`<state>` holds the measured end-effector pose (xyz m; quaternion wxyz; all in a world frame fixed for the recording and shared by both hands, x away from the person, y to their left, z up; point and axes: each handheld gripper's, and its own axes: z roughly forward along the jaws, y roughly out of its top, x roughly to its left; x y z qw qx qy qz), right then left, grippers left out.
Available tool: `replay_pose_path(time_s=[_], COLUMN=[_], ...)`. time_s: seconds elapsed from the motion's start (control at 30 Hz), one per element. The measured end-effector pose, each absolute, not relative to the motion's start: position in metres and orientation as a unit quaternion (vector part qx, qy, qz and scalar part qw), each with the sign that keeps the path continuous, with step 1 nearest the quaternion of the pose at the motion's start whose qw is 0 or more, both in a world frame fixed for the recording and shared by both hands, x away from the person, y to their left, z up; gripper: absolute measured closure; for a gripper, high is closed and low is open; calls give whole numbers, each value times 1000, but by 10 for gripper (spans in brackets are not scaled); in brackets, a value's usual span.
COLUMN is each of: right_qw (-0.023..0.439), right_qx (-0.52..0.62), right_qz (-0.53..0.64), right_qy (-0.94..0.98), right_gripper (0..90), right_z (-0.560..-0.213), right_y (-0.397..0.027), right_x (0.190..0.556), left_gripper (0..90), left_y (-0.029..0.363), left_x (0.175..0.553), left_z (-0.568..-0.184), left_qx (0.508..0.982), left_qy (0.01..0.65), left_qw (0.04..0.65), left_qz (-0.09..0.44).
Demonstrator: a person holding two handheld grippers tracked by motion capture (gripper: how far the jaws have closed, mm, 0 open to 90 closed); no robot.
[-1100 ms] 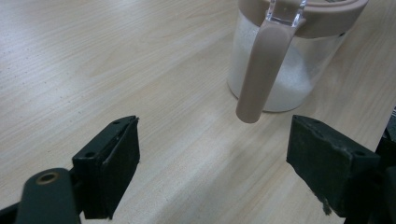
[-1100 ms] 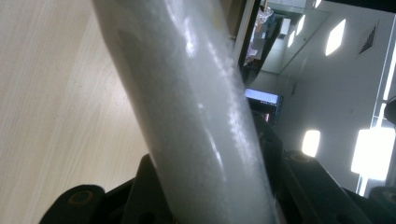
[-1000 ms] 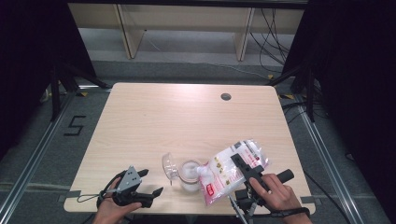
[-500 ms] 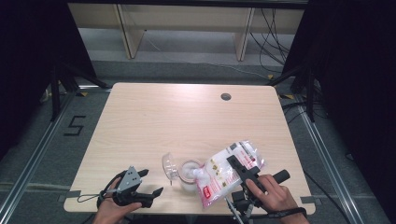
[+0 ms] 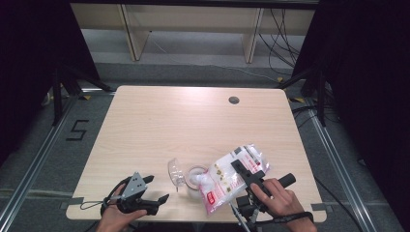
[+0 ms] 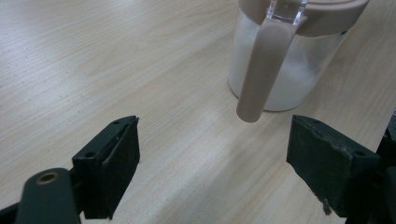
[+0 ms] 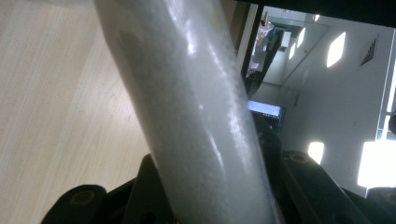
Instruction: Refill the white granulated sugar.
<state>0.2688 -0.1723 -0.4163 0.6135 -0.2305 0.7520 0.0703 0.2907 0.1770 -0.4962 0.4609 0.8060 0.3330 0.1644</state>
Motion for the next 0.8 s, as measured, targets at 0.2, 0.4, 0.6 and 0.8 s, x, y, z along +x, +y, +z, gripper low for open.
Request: replay_pose_path(time_s=[0.2,0.4,0.6,0.8], right_qw=[620,623,623,620], right_qx=[-227,-222,-208,-205], right_qz=[75,71,67,60], right_qy=[747,746,751,755], right_gripper=[690,691,693,697], right_z=[-416,-413,-412,-412], right_y=[-175,-180,-186,-191], right_x=[273,274,272,268], left_gripper=[169,169,169,169], left_y=[177,177,176,177], left_x=[291,291,290,290], left_z=[-496,-496,-496,-496], left_qx=[807,806,803,806], left_qy=[333,333,337,334], left_qw=[460,461,465,460], left_qz=[165,164,163,164])
